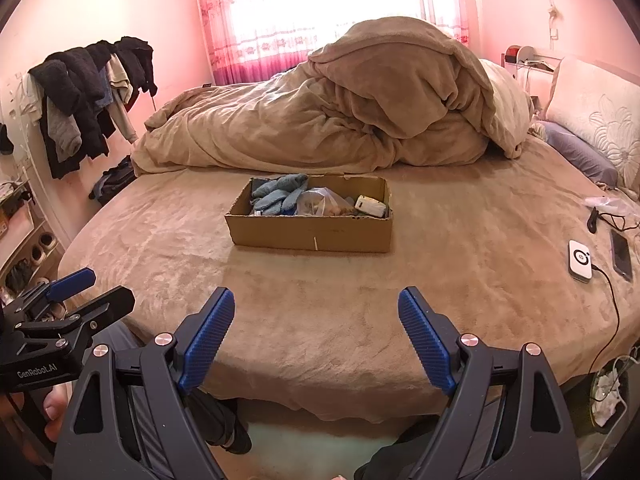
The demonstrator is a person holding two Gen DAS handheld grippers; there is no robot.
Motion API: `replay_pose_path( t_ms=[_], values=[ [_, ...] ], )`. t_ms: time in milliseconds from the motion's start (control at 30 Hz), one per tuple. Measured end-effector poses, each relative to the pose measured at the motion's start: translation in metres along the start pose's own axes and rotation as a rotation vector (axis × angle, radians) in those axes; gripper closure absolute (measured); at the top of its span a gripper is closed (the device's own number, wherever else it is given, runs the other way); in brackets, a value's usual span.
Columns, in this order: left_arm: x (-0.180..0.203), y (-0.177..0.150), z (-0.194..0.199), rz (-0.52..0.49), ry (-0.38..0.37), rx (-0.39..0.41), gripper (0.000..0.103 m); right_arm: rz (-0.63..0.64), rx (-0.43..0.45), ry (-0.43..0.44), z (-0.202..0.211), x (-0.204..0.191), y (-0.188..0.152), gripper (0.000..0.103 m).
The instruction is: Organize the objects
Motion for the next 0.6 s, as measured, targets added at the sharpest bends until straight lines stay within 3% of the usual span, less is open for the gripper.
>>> replay_pose_path(
  t_ms=[600],
  values=[
    [-0.0023,-0.0002,-0.0036,-0.006,0.0,0.0,0.006,-0.004,-0.002,0.008,-0.0051,-0.0018,-0.0015,0.017]
  ],
)
Point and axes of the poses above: each gripper's, at about its wrist camera, not at the fingertips, and z roughly against the way its jaws point, x to its right, y to its top, the point moved 3 cm from there along -z, roughly the way its jaws point, and after that the axes turned 11 degrees about x, right-handed, at the moved point
